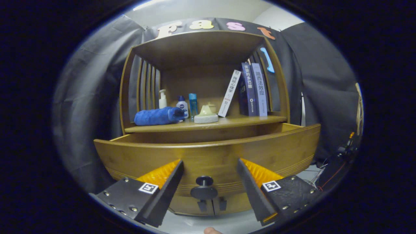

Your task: Pull open the drawer, take out the items inside it, and place them on the countertop above the cabinet.

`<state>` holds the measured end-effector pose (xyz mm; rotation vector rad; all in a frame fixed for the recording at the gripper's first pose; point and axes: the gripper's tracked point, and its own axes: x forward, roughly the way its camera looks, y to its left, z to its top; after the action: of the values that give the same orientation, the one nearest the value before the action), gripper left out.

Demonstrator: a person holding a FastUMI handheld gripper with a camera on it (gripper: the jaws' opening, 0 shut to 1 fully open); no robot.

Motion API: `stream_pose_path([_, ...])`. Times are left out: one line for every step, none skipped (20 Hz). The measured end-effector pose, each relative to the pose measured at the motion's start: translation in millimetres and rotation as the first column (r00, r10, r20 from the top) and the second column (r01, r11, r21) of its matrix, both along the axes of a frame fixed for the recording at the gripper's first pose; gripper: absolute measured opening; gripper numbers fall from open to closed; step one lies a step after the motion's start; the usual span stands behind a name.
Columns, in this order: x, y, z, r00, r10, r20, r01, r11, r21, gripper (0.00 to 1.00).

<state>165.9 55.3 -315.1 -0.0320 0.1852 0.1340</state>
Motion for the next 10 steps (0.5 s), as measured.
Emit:
stream_pose_path([3,0,0,1.0,0.007,-0.006,-0.007,1.0,-0.01,1.0])
stream_pose_path([8,2,3,1.0,0.012,0.004,-0.012,1.0,-0.019,1.0])
stream_pose_path([12,2,1,1.0,0.016,0.006,-0.015,0.999,-0.033,1.0])
stream_pose_path([13,3,2,1.0,0.019,0.016,-0.018,0.999,-0.042,1.0])
stream_pose_path([15,2,2,1.0,0.02,0.02,-0.019,0.999,-0.048,1.0])
stream_pose_path([19,2,2,0.999,0.02,0.025,-0.019,0.999,-0.045,1.0])
stream_pose_path([21,3,1,0.999,0.021,0.026,-0.02,0.999,-0.045,1.0])
stream_pose_path([23,4,1,0.999,0.023,0.028,-0.021,0.999,-0.046,1.0])
stream_pose_path([25,4,0,0.999,0.023,0.027,-0.022,0.999,-0.046,1.0])
stream_pose_path([27,4,1,0.999,0.023,0.028,-0.022,0.999,-0.045,1.0])
